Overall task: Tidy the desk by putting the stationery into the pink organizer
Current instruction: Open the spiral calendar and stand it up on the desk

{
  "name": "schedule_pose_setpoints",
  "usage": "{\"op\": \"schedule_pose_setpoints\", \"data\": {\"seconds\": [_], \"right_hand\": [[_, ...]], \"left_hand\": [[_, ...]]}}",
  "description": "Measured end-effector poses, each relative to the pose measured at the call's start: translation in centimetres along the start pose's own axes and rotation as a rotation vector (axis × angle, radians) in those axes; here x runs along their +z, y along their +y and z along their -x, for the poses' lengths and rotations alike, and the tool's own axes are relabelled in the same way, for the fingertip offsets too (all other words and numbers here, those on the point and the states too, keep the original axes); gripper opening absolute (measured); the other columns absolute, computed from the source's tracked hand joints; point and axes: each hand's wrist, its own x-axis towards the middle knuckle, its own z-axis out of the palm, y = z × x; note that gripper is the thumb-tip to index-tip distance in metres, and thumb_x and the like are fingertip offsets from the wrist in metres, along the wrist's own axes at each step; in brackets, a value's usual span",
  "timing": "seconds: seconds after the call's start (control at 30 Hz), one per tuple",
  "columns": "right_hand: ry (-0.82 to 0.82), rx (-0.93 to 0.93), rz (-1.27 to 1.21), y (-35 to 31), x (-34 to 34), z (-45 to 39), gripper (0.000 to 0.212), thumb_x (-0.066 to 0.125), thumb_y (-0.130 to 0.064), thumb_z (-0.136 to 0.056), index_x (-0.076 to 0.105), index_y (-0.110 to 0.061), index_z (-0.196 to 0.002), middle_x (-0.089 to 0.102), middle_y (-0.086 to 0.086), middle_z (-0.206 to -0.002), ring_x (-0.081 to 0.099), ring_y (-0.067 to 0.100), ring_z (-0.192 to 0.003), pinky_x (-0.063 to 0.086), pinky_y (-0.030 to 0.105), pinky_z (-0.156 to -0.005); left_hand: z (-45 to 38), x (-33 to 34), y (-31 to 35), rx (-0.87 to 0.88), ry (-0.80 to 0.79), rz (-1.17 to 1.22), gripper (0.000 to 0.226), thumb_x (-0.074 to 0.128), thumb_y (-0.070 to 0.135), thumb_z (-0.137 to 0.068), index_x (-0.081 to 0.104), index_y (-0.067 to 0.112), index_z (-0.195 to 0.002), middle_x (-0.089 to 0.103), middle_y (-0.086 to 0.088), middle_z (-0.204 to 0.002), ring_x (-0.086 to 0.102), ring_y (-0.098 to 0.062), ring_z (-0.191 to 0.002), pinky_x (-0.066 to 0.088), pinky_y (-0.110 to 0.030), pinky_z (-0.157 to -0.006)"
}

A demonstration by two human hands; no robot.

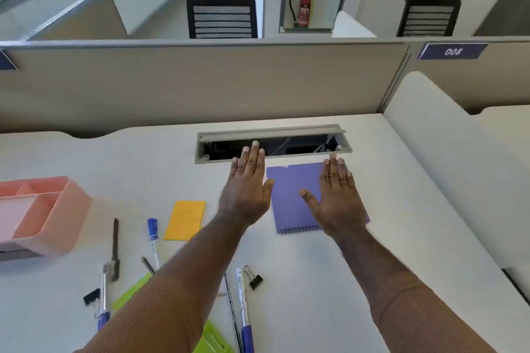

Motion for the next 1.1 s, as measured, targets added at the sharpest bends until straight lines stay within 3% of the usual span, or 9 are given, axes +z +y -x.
{"op": "schedule_pose_setpoints", "data": {"seconds": [0.13, 0.23, 0.4, 0.5, 0.63, 0.8, 0.9, 1.0, 1.1], "right_hand": [[-0.022, 0.040, 0.031, 1.2, 2.6, 1.4, 0.098, -0.005, -0.078, -0.080, -0.009, -0.012, -0.152, -0.012, 0.005, -0.162, -0.011, 0.023, -0.149, -0.002, 0.034, -0.119], [-0.028, 0.052, 0.041, 2.5, 4.3, 2.1, 0.095, 0.001, -0.075, -0.083, -0.006, -0.011, -0.153, -0.007, 0.006, -0.163, -0.009, 0.022, -0.149, -0.002, 0.033, -0.118], [-0.080, 0.098, 0.053, 4.9, 5.8, 3.1, 0.093, 0.004, -0.073, -0.086, 0.008, -0.008, -0.153, 0.009, 0.009, -0.162, 0.004, 0.026, -0.150, 0.009, 0.039, -0.119], [-0.055, 0.190, 0.099, 6.1, 6.0, 3.1, 0.083, 0.020, -0.063, -0.090, 0.027, -0.003, -0.148, 0.031, 0.017, -0.155, 0.026, 0.034, -0.144, 0.026, 0.050, -0.114], [-0.053, 0.438, 0.036, 7.6, 4.8, 3.1, 0.062, 0.041, -0.047, -0.093, 0.043, -0.004, -0.137, 0.049, 0.017, -0.142, 0.050, 0.039, -0.121, 0.043, 0.049, -0.091], [-0.078, 0.506, -0.193, 8.4, 3.4, 2.7, 0.043, 0.050, -0.027, -0.089, 0.050, -0.018, -0.131, 0.054, 0.009, -0.128, 0.047, 0.033, -0.117, 0.045, 0.045, -0.090], [-0.126, 0.539, -0.367, 9.0, 2.8, 2.1, 0.052, 0.051, -0.014, -0.080, 0.051, -0.027, -0.131, 0.053, 0.007, -0.126, 0.049, 0.031, -0.118, 0.048, 0.043, -0.089], [-0.101, 0.487, -0.487, 9.7, 2.6, 2.1, 0.058, 0.048, -0.006, -0.072, 0.055, -0.027, -0.125, 0.053, 0.005, -0.126, 0.057, 0.026, -0.105, 0.052, 0.038, -0.082], [-0.037, 0.426, -0.523, 10.0, 2.0, 2.4, 0.065, 0.044, 0.011, -0.071, 0.057, -0.024, -0.124, 0.044, -0.004, -0.122, 0.048, 0.012, -0.098, 0.043, 0.026, -0.080]], "left_hand": [[1.0, 2.6, 0.4, -0.056, -0.098, -0.034, 0.067, 0.022, 0.043, -0.103, -0.005, 0.014, -0.156, -0.014, -0.003, -0.164, -0.016, -0.020, -0.150, -0.009, -0.036, -0.121], [1.9, 4.4, 0.8, -0.123, -0.165, -0.129, 0.064, 0.020, 0.045, -0.102, 0.010, 0.013, -0.157, 0.006, -0.007, -0.165, 0.008, -0.028, -0.152, 0.007, -0.046, -0.122], [3.0, 6.1, 1.8, -0.176, -0.193, -0.165, 0.046, 0.031, 0.040, -0.100, 0.054, 0.012, -0.128, 0.054, -0.008, -0.131, 0.054, -0.027, -0.112, 0.041, -0.041, -0.092], [3.5, 6.7, 2.4, -0.205, -0.213, -0.118, 0.035, 0.035, 0.034, -0.098, 0.062, 0.015, -0.109, 0.054, -0.005, -0.109, 0.053, -0.025, -0.096, 0.041, -0.038, -0.081], [3.4, 6.5, 3.2, -0.360, -0.230, 0.080, 0.032, 0.041, 0.025, -0.094, 0.063, 0.015, -0.114, 0.054, -0.006, -0.114, 0.055, -0.027, -0.101, 0.045, -0.038, -0.086], [2.9, 6.1, 4.0, -0.647, -0.264, 0.476, 0.035, 0.035, 0.019, -0.074, 0.067, 0.017, -0.089, 0.066, -0.004, -0.097, 0.063, -0.028, -0.081, 0.054, -0.035, -0.070], [2.4, 5.5, 4.2, -0.731, -0.293, 0.601, 0.030, 0.035, 0.010, -0.063, 0.063, 0.008, -0.075, 0.065, -0.008, -0.073, 0.051, -0.024, -0.062, 0.041, -0.026, -0.058], [2.0, 4.8, 4.2, -0.774, -0.277, 0.688, 0.033, 0.038, 0.005, -0.064, 0.068, 0.004, -0.076, 0.072, -0.009, -0.074, 0.051, -0.023, -0.059, 0.041, -0.024, -0.056], [1.6, 5.0, 3.7, -0.849, -0.247, 0.811, 0.025, 0.042, 0.007, -0.063, 0.066, 0.017, -0.066, 0.062, -0.006, -0.066, 0.046, -0.022, -0.062, 0.038, -0.028, -0.059]]}}
